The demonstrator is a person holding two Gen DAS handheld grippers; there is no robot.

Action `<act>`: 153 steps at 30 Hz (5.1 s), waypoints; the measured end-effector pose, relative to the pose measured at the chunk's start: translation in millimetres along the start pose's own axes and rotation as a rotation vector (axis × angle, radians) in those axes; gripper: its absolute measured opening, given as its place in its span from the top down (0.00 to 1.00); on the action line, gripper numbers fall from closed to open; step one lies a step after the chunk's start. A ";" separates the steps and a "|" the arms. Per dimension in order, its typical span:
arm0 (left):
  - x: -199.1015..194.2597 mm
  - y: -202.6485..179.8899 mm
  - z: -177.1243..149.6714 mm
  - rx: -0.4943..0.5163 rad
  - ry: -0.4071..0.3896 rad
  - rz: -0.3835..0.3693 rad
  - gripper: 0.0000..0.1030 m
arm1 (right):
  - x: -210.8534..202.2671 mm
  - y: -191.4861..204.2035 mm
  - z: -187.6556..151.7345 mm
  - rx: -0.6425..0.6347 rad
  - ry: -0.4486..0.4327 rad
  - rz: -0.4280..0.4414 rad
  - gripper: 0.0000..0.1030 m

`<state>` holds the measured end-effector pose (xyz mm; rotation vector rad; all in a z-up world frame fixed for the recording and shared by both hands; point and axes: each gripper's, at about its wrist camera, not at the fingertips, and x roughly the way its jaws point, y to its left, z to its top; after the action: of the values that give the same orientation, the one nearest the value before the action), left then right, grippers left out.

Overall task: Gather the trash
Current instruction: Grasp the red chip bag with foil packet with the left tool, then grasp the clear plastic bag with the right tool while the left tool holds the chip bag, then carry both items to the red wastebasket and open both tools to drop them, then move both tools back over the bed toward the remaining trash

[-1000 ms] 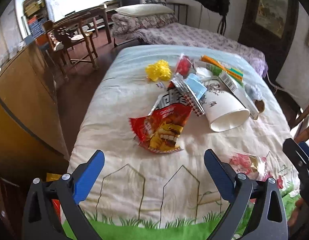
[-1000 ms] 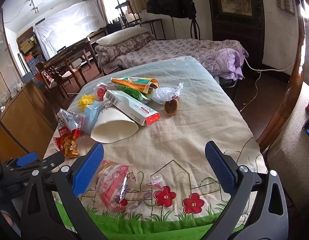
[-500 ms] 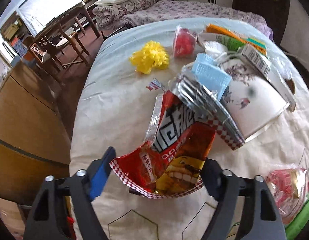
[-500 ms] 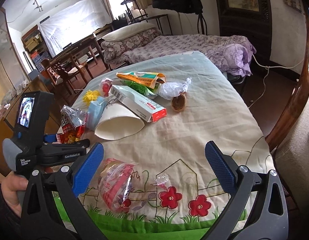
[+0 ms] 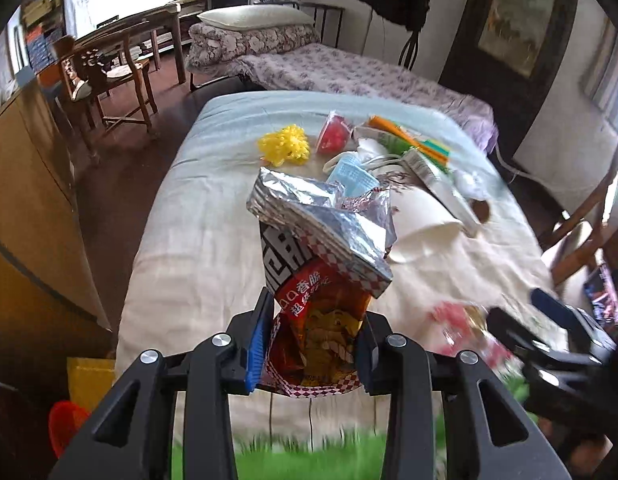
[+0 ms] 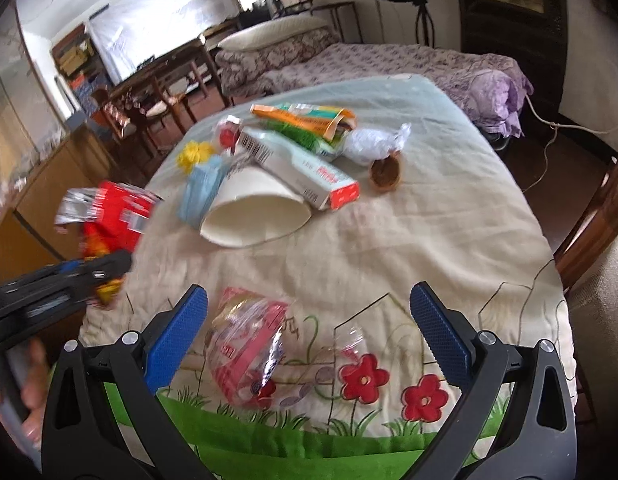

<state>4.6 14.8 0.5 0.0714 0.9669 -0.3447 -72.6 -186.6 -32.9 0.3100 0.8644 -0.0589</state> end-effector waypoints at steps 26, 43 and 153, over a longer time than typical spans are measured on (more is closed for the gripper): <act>-24.6 19.1 -39.7 -0.034 -0.029 -0.039 0.64 | 11.7 40.7 -22.1 -0.204 0.111 -0.069 0.79; -38.9 26.3 -47.1 -0.053 -0.024 -0.033 0.64 | -33.9 42.0 -33.9 -0.170 0.060 0.137 0.88; -33.6 68.8 -41.4 -0.183 0.032 0.114 0.19 | 4.4 13.9 62.5 -0.045 -0.094 0.037 0.06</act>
<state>-23.7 97.0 -2.1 -0.0351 1.0177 -0.1493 -21.1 -191.2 5.2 0.2788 0.7655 -0.0191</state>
